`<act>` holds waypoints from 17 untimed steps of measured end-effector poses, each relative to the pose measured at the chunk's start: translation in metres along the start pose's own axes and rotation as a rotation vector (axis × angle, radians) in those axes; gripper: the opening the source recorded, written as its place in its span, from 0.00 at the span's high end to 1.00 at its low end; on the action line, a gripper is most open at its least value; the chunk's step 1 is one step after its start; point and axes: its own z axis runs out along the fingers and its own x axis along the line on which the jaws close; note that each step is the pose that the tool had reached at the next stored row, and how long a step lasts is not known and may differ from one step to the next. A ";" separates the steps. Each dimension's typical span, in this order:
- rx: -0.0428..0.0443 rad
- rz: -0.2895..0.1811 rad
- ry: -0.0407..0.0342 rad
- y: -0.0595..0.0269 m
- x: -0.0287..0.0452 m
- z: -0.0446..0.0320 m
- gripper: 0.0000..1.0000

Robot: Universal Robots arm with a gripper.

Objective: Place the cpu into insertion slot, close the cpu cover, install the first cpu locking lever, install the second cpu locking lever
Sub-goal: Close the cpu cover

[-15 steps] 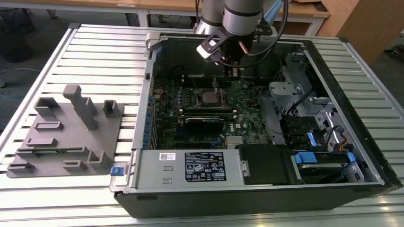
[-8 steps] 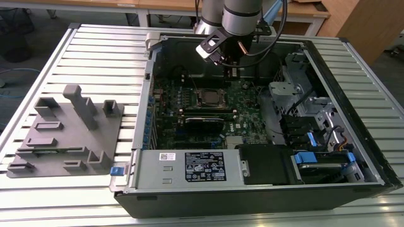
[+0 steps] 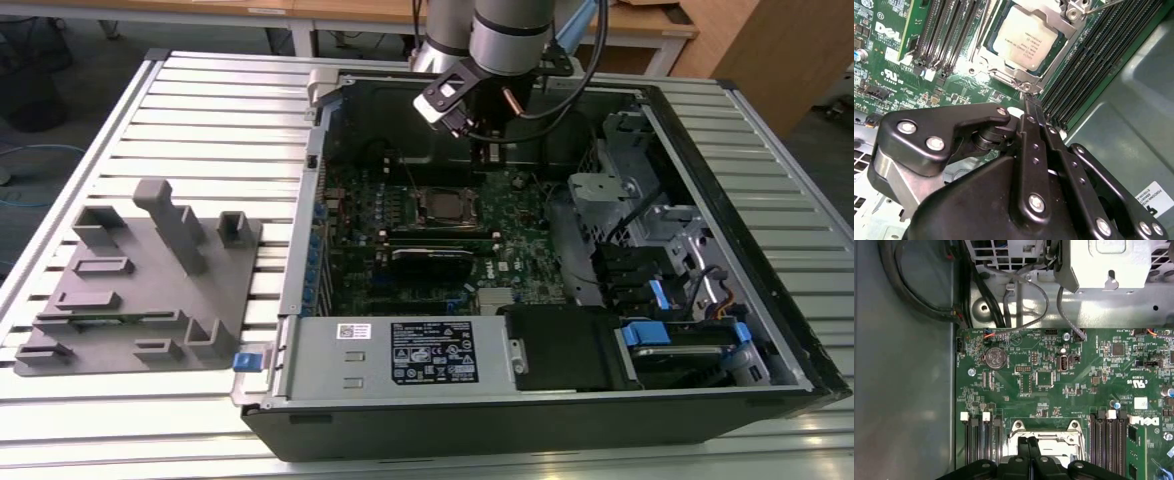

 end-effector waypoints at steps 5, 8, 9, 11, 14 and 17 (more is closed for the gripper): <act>0.0000 -0.002 0.0001 -0.0103 -0.0002 0.0004 0.89; -0.0001 -0.004 0.0002 -0.0190 -0.0004 0.0009 0.89; -0.0001 -0.004 0.0002 -0.0218 -0.0004 0.0011 0.89; 0.0000 -0.004 0.0001 -0.0261 -0.0006 0.0016 0.89; 0.0000 -0.005 0.0001 -0.0304 -0.0007 0.0024 0.89; 0.0000 -0.006 0.0002 -0.0338 -0.0018 0.0029 0.89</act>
